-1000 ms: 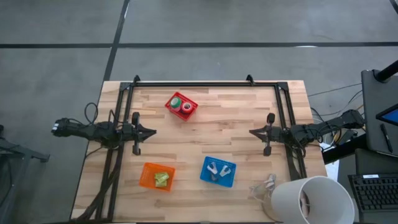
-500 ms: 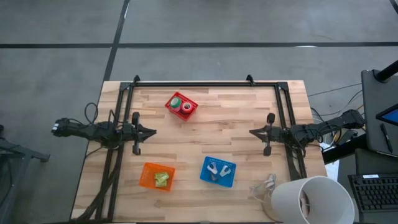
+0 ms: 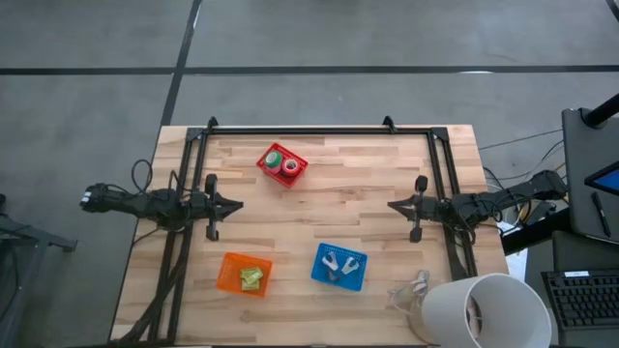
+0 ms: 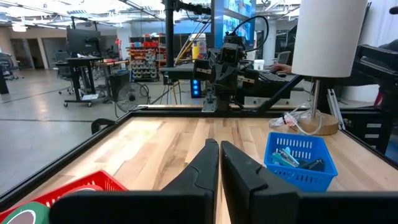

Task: Pick and place Stapler, Stapler remover, tape
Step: Return to Home Position

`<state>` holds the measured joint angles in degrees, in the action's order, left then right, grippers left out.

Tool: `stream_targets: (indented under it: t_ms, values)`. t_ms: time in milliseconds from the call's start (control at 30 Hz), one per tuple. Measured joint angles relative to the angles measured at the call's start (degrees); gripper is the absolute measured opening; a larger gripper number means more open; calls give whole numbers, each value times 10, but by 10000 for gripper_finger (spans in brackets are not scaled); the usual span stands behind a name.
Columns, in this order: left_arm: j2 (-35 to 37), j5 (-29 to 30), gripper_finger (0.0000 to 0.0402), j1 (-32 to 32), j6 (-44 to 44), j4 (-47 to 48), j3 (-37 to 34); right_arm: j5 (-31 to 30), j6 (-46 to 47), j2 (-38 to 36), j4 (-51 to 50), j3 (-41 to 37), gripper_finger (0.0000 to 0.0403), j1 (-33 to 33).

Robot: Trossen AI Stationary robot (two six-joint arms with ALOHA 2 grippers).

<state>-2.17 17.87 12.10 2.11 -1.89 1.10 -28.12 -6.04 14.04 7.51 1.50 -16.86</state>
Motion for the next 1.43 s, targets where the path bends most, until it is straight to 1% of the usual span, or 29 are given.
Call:
stream_targets:
  t_ms: [333, 767, 1133, 1433]
  values:
    - [0, 0, 30, 0, 0, 0, 0, 0, 0, 0, 0, 0, 8, 0]
    - [0, 0, 21, 0, 0, 0, 0, 0, 0, 0, 0, 0, 8, 0]
    - [0, 0, 33, 0, 0, 0, 0, 0, 0, 0, 0, 0, 8, 0]
    - [0, 0, 24, 0, 0, 0, 0, 0, 0, 0, 0, 0, 8, 0]
